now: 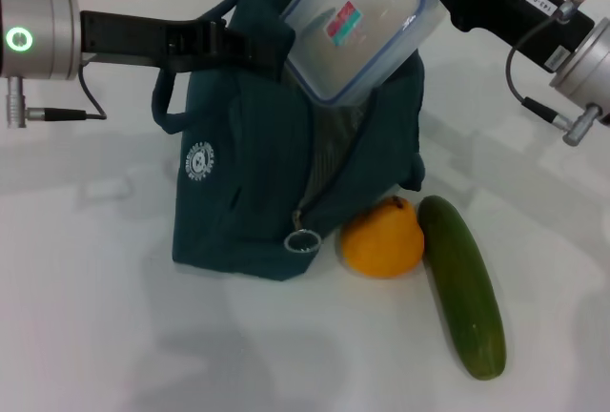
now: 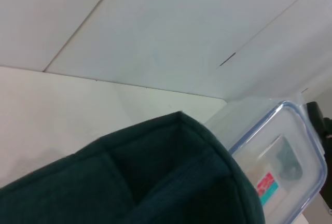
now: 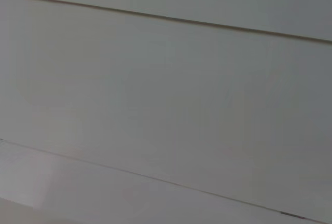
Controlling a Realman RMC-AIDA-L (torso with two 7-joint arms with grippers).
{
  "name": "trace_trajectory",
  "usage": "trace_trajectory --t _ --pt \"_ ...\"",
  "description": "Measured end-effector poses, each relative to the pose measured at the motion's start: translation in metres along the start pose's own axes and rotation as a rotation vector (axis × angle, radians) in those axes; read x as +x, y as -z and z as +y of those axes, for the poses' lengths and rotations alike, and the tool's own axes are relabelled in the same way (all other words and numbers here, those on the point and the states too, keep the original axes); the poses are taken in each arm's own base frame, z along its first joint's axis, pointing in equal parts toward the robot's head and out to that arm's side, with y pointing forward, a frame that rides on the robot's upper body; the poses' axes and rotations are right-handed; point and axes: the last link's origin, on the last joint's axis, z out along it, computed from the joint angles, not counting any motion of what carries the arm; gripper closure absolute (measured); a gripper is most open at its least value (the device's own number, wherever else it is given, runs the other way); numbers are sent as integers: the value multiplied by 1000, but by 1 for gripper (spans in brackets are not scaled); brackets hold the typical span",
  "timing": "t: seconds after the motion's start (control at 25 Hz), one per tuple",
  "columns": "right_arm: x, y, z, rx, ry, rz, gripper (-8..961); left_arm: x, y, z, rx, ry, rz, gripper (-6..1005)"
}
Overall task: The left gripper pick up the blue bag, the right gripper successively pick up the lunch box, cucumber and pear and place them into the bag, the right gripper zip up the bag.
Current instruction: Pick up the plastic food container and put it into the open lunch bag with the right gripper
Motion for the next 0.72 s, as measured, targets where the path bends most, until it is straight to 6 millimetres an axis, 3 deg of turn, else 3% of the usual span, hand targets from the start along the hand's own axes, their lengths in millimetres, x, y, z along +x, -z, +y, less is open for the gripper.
trace_trajectory --t 0.48,0.72 --pt "9 -18 -2 41 63 76 760 1 -2 1 -3 -13 -2 958" --pt "8 -16 -3 35 36 44 755 0 -3 0 -6 -6 -7 958"
